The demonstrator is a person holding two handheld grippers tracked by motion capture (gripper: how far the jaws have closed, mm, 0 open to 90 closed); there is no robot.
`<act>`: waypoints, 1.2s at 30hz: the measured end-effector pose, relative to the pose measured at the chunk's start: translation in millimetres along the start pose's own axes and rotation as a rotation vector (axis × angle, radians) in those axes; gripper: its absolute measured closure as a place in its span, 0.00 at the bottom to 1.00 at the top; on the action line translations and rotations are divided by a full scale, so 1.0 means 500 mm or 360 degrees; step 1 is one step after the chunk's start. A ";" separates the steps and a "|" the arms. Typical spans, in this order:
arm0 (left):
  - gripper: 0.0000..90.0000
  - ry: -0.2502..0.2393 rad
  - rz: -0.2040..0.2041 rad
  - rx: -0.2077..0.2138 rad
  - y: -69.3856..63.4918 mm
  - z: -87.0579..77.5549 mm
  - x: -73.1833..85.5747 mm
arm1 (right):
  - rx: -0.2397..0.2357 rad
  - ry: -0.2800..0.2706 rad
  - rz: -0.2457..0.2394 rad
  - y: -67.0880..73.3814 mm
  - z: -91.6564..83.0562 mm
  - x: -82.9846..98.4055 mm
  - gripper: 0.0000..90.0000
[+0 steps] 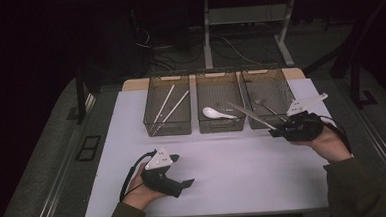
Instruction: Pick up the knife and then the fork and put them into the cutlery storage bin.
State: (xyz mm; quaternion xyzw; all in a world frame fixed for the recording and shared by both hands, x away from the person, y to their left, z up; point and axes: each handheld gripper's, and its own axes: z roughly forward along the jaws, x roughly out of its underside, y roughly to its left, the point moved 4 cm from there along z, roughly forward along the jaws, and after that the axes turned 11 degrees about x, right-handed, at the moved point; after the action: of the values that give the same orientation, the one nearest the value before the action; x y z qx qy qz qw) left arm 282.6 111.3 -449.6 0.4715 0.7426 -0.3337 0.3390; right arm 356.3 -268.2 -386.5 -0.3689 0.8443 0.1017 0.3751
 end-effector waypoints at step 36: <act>0.00 0.0029 -0.0030 0.0010 0.000 0.007 -0.001 | 0.0352 0.0343 0.0473 -0.237 0.132 -0.057 0.87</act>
State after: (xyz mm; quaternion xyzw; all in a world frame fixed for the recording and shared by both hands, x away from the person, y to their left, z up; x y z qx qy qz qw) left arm 283.4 108.1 -451.1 0.4685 0.7490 -0.3350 0.3276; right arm 488.6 -306.6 -399.8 -0.2057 0.9307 0.0226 0.3016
